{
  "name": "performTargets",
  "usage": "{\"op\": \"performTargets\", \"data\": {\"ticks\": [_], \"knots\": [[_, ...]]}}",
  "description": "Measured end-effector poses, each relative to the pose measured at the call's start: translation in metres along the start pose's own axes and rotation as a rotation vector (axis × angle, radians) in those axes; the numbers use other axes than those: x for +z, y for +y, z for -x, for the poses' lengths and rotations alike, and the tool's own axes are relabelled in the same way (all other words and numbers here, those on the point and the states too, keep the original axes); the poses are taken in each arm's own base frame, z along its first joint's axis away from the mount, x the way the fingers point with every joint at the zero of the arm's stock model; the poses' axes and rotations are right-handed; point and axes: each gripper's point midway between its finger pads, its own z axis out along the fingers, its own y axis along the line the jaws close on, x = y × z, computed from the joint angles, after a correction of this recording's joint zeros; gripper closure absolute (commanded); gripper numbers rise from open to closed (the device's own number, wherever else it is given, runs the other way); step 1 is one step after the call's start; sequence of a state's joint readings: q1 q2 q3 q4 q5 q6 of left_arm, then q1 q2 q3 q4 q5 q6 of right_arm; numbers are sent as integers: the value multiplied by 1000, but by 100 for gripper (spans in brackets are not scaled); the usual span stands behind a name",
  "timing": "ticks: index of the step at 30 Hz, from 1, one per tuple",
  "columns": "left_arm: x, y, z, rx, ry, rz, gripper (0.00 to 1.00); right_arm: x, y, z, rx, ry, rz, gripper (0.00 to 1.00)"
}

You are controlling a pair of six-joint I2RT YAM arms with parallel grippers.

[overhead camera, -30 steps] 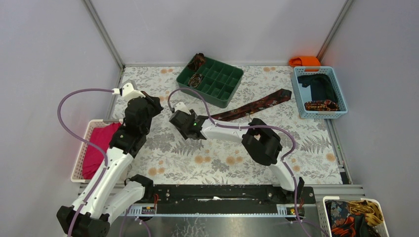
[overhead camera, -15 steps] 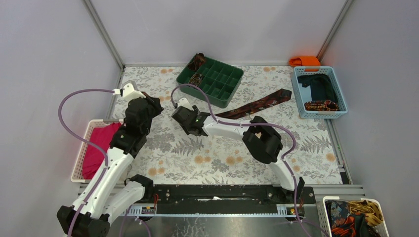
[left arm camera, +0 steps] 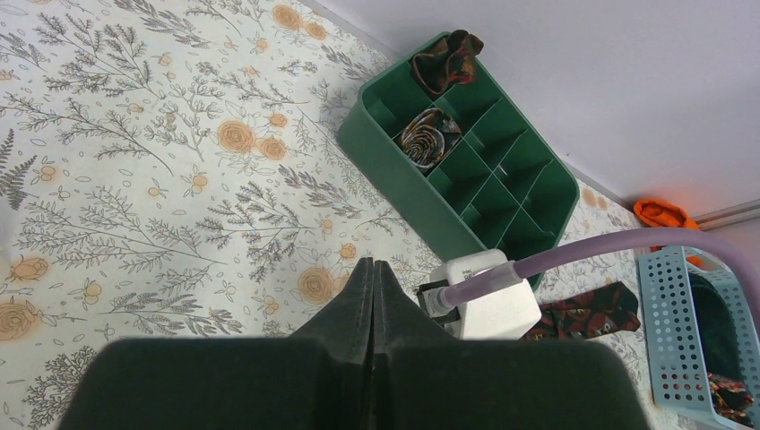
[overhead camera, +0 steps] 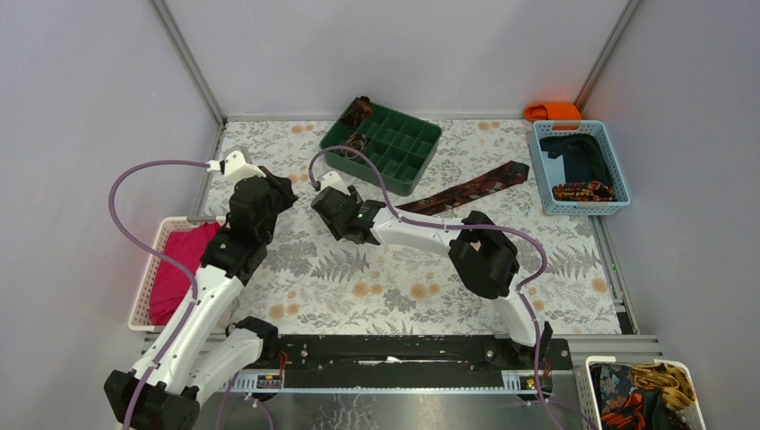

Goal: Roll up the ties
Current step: Roll the tie at the center of the board.

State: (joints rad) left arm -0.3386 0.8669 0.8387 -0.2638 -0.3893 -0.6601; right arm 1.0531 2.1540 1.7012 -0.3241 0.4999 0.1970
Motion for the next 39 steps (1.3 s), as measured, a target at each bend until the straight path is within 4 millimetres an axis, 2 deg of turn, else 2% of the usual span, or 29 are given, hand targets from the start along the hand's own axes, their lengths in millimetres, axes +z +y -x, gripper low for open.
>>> {"op": "performTargets", "data": {"ticks": [5, 15, 24, 33, 39], "knots": [[1, 0, -1, 2, 3, 2, 100, -2, 4, 7, 8, -11, 20, 35], [3, 1, -4, 10, 11, 7, 100, 0, 11, 2, 8, 5, 50, 34], [4, 1, -5, 13, 15, 7, 100, 11, 16, -4, 33, 31, 61, 32], [5, 3, -8, 16, 20, 11, 100, 22, -2, -7, 78, 56, 38, 31], [5, 4, -10, 18, 24, 13, 100, 23, -5, -12, 78, 75, 30, 28]]}}
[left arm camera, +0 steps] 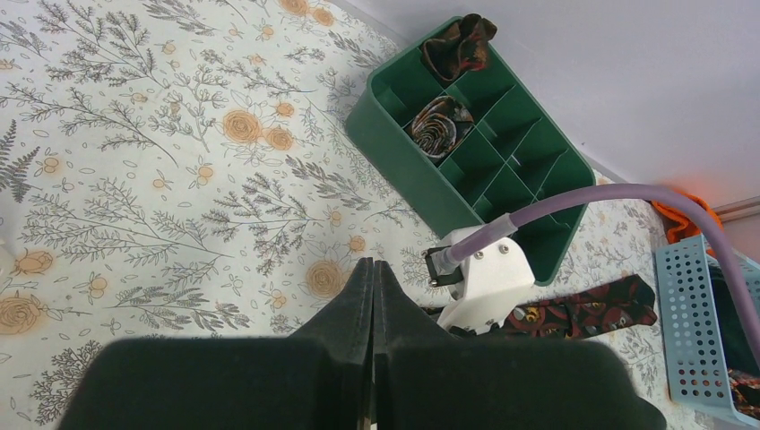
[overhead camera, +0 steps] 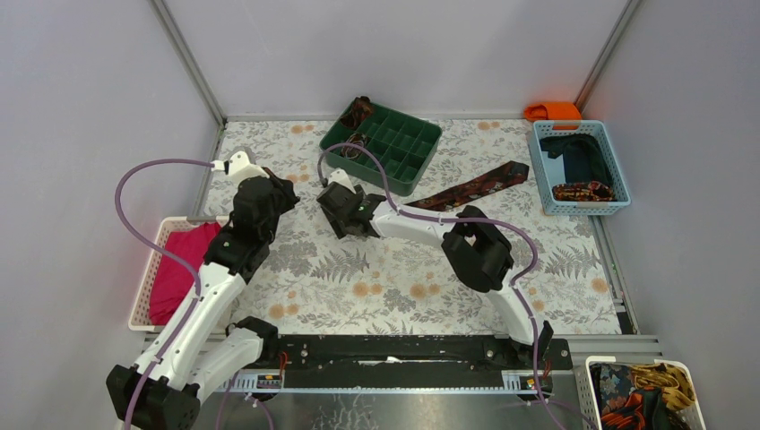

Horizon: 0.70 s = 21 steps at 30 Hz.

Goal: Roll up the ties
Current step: Roll the tie at the center of the board.

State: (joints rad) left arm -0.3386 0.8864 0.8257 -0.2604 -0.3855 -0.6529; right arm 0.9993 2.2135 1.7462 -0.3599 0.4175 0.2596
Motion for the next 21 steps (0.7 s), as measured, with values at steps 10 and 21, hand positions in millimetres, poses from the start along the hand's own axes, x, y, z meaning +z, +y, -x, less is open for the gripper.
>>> {"op": "performTargets", "data": {"ticks": [10, 21], "knots": [[0, 1, -1, 0, 0, 1, 100, 18, -4, -22, -18, 61, -33, 23], [1, 0, -1, -2, -4, -3, 100, 20, -23, -18, -2, 54, -122, 43]]}}
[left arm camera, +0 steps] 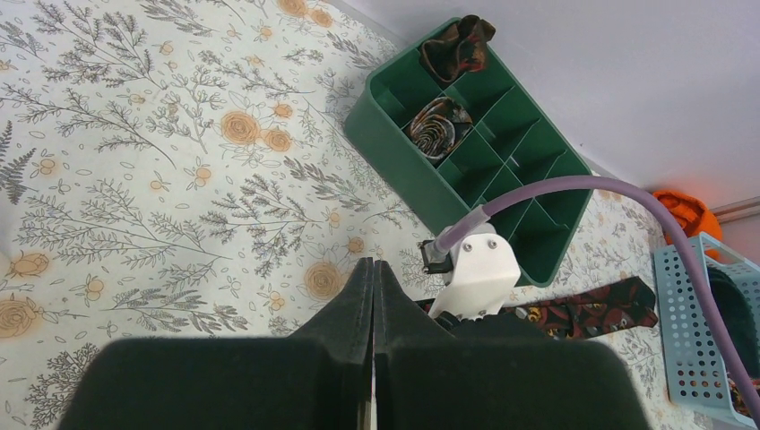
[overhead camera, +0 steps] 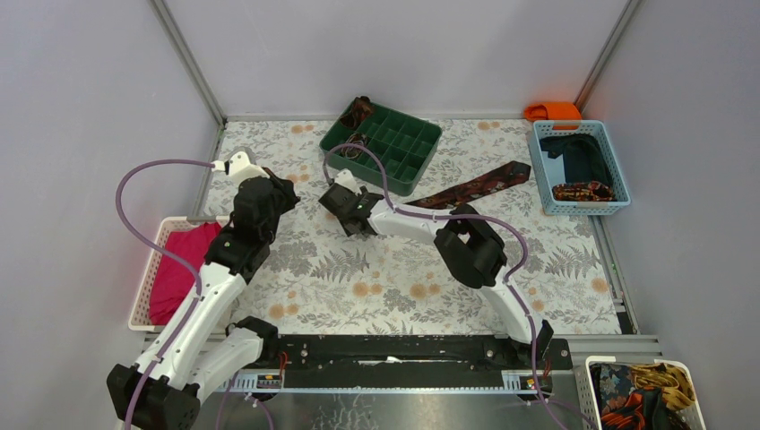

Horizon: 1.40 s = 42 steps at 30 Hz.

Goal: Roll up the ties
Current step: Roll the tie at the center of the board.

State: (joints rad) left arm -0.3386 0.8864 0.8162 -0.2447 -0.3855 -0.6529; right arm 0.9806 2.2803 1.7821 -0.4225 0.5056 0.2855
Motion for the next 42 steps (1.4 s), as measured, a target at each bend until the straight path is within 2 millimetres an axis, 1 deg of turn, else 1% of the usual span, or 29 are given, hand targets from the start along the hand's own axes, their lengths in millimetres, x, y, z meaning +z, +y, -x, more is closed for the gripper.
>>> {"op": "performTargets", "data": {"ticks": [3, 6, 10, 14, 18, 21, 25, 29, 34, 36, 39, 42], "knots": [[0, 0, 0, -1, -2, -2, 100, 3, -5, 0, 9, 3, -14, 48], [0, 0, 0, -1, -3, -2, 100, 8, -11, 0, 26, 9, -24, 56], [1, 0, -1, 0, 0, -1, 100, 13, -19, 4, 56, 5, -31, 61], [1, 0, -1, 0, 1, -2, 100, 18, -19, 5, 78, -13, -13, 66], [1, 0, -1, -1, 1, -4, 100, 12, -14, 2, 101, -26, 58, 68], [1, -1, -2, -2, 1, -9, 100, 3, -5, -2, 119, -19, 144, 69], [2, -2, -5, 0, 11, -14, 100, -14, 15, -11, 158, 5, 300, 69], [3, -3, -7, 1, 20, -20, 100, -34, 41, -19, 217, 40, 483, 69], [3, -5, -8, 1, 25, -29, 100, -52, 70, -26, 294, 86, 671, 69], [3, -5, -8, 1, 28, -33, 100, -62, 83, -31, 340, 114, 772, 69], [4, -7, -10, 1, 37, -40, 100, -69, 91, -37, 382, 144, 846, 69], [10, -9, -18, 7, 63, -44, 100, -72, 92, -40, 432, 171, 902, 69]]}}
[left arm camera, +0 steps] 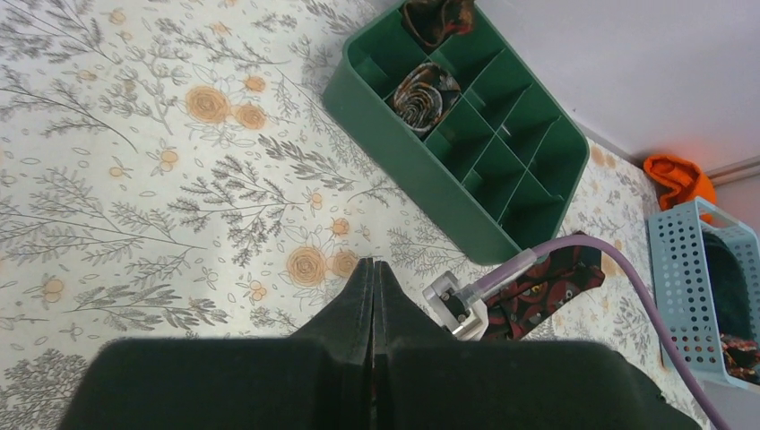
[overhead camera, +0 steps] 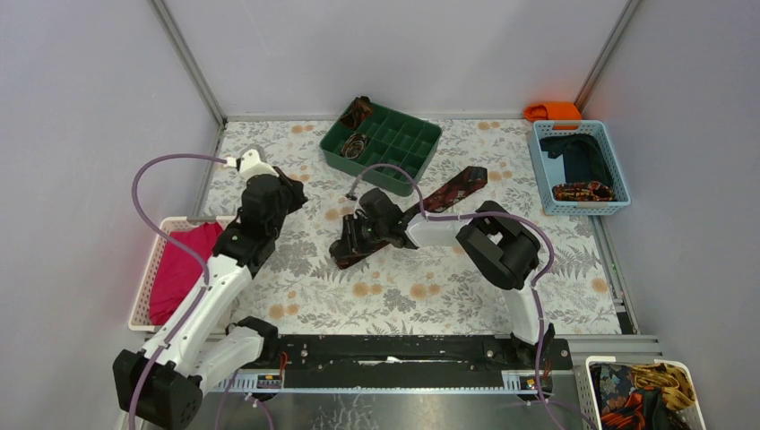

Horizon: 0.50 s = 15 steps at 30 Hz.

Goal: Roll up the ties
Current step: Roll the tie at the center of the board.

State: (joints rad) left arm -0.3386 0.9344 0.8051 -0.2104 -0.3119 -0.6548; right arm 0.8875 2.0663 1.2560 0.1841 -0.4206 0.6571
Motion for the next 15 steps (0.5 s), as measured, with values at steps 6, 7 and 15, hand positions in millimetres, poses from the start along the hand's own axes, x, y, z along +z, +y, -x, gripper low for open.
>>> {"op": "performTargets", "data": {"ticks": [6, 7, 15], "knots": [[17, 0, -29, 2, 79, -17, 100, -8, -17, 3, 100, -8, 47, 69], [20, 1, -36, 1, 96, -19, 100, -9, -20, 4, 113, -10, 48, 69], [32, 5, -67, -5, 177, -34, 100, -16, -32, 12, 141, -31, 52, 62]]}}
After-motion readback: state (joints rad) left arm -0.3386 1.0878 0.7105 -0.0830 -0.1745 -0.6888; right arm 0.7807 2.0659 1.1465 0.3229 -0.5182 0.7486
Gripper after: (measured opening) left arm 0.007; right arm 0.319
